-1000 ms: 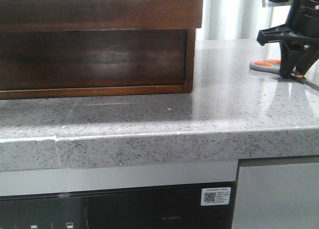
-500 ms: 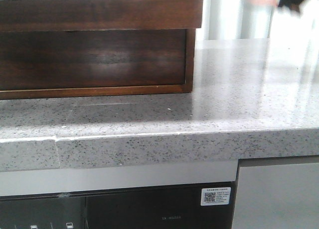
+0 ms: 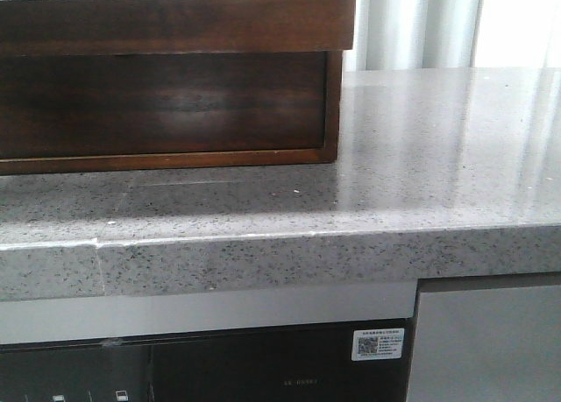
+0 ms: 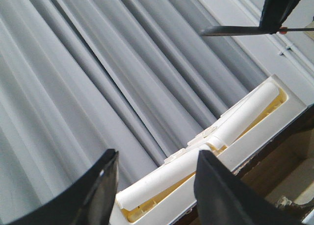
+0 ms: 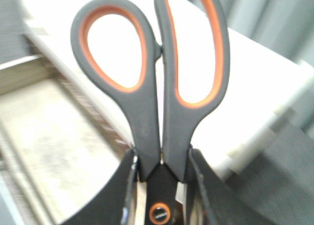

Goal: Put scissors in drawer with both arms
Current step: 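Carry the scissors into the open drawer and open the right gripper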

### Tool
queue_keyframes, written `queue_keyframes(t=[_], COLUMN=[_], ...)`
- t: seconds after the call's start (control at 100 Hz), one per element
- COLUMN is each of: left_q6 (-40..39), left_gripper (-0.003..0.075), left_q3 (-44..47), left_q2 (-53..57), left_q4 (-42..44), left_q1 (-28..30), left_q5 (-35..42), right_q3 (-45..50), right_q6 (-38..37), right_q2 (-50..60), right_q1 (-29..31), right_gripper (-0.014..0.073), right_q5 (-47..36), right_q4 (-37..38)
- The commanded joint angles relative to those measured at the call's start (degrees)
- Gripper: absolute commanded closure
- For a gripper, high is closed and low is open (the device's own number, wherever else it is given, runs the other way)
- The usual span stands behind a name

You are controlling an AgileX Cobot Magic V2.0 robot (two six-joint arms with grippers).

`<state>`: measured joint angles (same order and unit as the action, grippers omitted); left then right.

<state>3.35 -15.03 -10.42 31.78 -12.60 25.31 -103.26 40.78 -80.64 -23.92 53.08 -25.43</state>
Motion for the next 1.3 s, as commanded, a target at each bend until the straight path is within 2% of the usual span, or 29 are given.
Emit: queue_keyframes(t=[0.0,0.12,0.22,0.56,0.8,0.89,0.99,1.06,1.13,1.29], left_q6=[-0.84,-0.84,-0.84,-0.84,-0.84,-0.84,-0.84,-0.84,-0.84,-0.84], left_gripper=[0.0386,0.0386,0.0386,0.0386,0.0386,0.0386,0.0386,0.0386,0.0386,0.0386], left_q3=[-1.69,-1.69,-1.69,-1.69,-1.69,-1.69,-1.69,-1.69,-1.69,-1.69], left_q2=[-0.69,-0.69,-0.69,-0.69,-0.69,-0.69,-0.69,-0.69,-0.69,-0.57], left_q4=[-1.79,-1.79,-1.79,-1.79,-1.79,-1.79,-1.79,-1.79,-1.79,-1.79], left_q1=[-0.43,-0.43,-0.43,-0.43,-0.43,-0.43,-0.43,-0.43,-0.43,-0.43], left_q5=[3.01,3.01,3.01,3.01,3.01,3.01,3.01,3.01,3.01,3.01], right_q3=[-1.95,-1.95,-1.95,-1.95,-1.95,-1.95,-1.95,-1.95,-1.95,-1.95], right_q6=[4.84,8.3,8.81,8.81,8.81,9.63,9.76,9.76,9.76,9.65], right_q2=[0.73,-1.78,-4.71,-13.34,-14.97,-14.97,-14.97,-14.97,-14.97,-13.61], right_q1=[-4.97,-10.77,-12.73,-12.77,-12.77,-12.77,-12.77,-12.77,-12.77,-12.77], right_gripper=[0.0667,0.0667,0.0667,0.0667,0.0664,0.0593,0.0411,0.0317,0.0286,0.0286], right_q5=[-5.07,-6.26,-6.83,-6.13,-6.44,-6.46,-6.56,-6.56,-6.56,-6.05], right_q4=[-1.7,-1.7,-1.6,0.81,1.08,1.08,1.33,1.33,1.33,1.33])
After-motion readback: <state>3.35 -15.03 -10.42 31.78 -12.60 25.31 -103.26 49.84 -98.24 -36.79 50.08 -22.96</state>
